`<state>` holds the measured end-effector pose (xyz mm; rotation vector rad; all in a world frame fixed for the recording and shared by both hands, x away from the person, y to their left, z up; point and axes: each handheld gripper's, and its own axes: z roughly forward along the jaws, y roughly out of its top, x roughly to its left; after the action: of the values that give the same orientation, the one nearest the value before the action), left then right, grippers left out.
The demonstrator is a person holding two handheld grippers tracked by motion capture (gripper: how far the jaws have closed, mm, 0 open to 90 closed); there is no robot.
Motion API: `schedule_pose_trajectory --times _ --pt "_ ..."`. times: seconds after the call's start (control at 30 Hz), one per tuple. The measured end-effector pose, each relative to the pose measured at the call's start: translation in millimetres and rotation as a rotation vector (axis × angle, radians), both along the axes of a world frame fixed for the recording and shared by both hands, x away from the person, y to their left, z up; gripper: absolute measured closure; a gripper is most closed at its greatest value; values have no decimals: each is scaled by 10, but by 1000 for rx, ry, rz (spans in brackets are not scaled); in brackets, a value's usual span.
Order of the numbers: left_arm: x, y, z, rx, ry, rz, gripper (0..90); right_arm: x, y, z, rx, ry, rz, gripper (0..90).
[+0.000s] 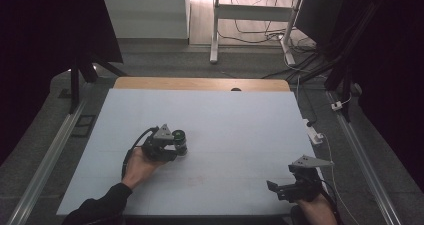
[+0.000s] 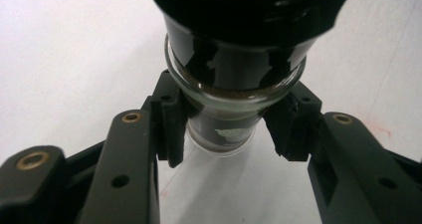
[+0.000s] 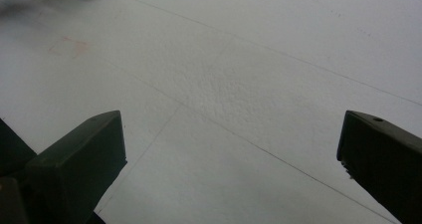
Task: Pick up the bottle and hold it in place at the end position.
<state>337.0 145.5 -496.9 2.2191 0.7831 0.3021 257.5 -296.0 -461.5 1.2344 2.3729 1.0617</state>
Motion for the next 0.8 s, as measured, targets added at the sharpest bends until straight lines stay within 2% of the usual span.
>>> schedule_pose_trajectory --times 0.17,0.37,0.47,0.8 --pt "81 -47 67 -18 13 -6 535 2 -3 0 4 5 -2 0" --pt "192 -164 150 -8 15 -23 535 2 -5 1 7 7 -4 0" --pt "255 -226 182 -15 20 -20 536 3 -9 1 8 7 -3 0" --pt "466 -424 244 -13 5 -18 536 4 -13 1 11 8 -2 0"
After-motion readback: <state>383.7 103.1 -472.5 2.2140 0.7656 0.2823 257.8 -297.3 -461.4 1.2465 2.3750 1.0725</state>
